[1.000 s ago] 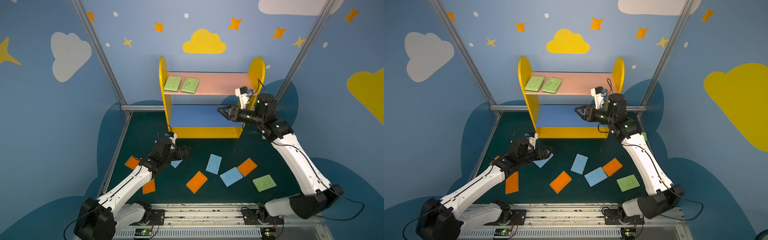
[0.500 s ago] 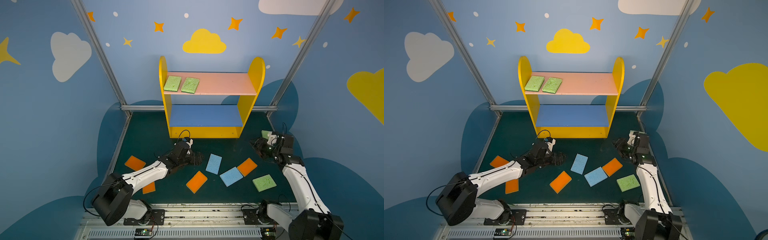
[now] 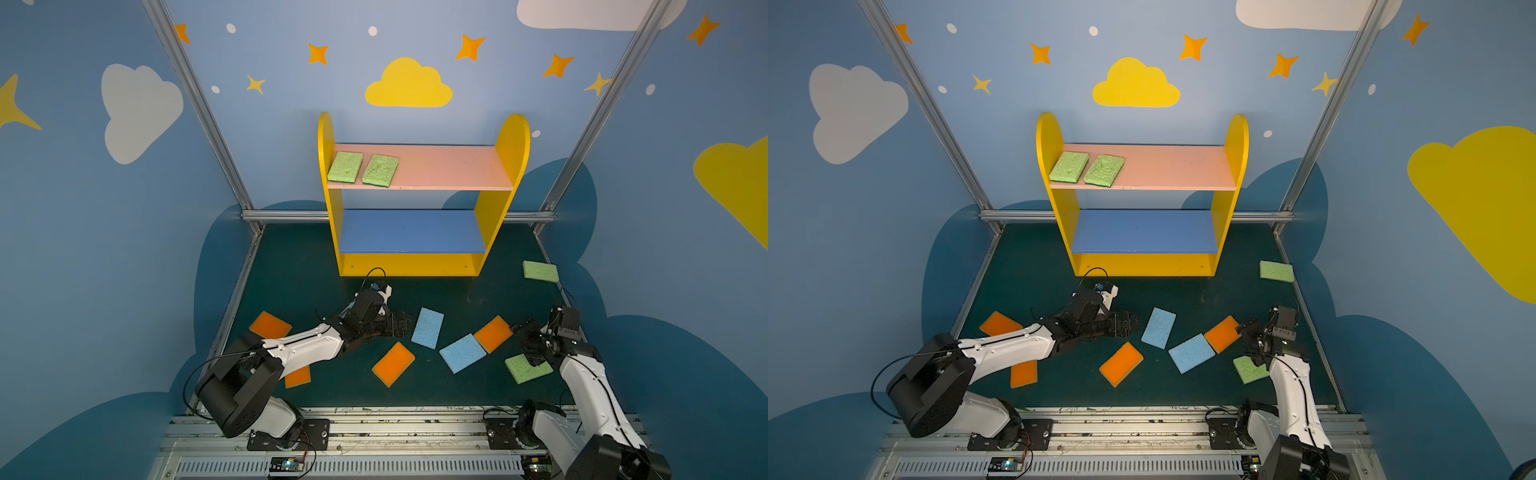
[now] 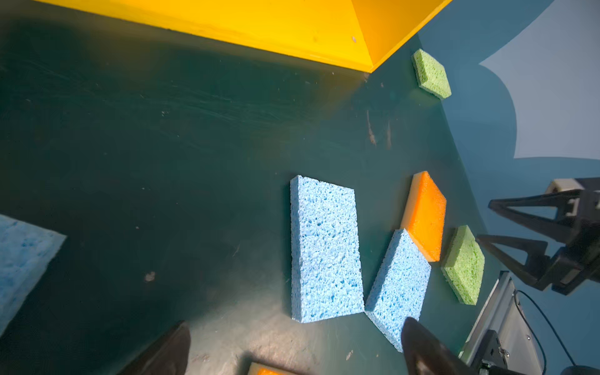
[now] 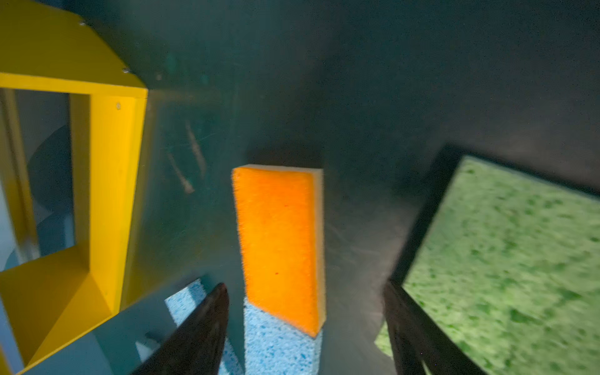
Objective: Place and organize the cleaning sponges onto the shelf
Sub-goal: 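Close the right gripper on the green sponge beside the orange sponge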
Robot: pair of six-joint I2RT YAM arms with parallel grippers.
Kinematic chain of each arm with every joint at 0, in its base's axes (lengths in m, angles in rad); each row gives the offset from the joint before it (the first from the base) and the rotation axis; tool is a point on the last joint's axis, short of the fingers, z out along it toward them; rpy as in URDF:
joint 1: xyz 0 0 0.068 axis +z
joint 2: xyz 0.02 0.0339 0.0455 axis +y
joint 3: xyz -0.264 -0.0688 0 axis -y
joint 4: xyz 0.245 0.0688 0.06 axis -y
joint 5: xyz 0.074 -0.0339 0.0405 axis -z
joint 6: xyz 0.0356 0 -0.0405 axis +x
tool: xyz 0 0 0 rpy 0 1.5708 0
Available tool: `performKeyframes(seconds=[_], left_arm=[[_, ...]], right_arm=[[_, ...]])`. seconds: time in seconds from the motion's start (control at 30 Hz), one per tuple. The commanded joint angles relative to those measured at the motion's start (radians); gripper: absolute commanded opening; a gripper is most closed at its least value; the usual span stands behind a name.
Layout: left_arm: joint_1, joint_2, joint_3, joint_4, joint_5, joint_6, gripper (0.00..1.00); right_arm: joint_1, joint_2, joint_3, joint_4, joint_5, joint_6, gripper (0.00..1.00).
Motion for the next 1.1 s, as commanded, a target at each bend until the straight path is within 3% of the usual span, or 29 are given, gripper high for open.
performKeyframes(seconds=[0.0, 0.23, 0.43, 0.53, 0.63, 0.9, 1.07], left_arm=[[0.0, 0.021, -0.001, 0.042, 0.038, -0.009, 1.0], [0.0, 0.041, -0.008, 0.052, 0.042, -0.015, 1.0], [0.006, 0.036, -0.015, 0.048, 0.04, -0.02, 1.0], [0.01, 0.032, -0.017, 0.043, 0.041, -0.021, 1.0], [0.018, 0.022, -0.025, 0.036, 0.038, -0.023, 1.0], [0.045, -0.022, -0.039, -0.002, 0.034, -0.019, 1.0], [0.044, -0.035, 0.0, -0.049, 0.069, 0.022, 0.98]], right_arm=[[-0.033, 0.021, -0.032, -0.026, 0.031, 0.013, 0.75], [-0.048, 0.113, -0.097, 0.09, -0.07, 0.04, 0.72], [-0.025, 0.28, -0.06, 0.169, -0.258, 0.03, 0.66], [0.033, 0.383, 0.01, 0.143, -0.302, 0.016, 0.65], [0.106, 0.446, 0.026, 0.226, -0.347, 0.048, 0.63], [0.361, 0.582, 0.241, 0.263, -0.311, 0.008, 0.64], [0.415, 0.55, 0.339, 0.232, -0.315, -0.084, 0.64]])
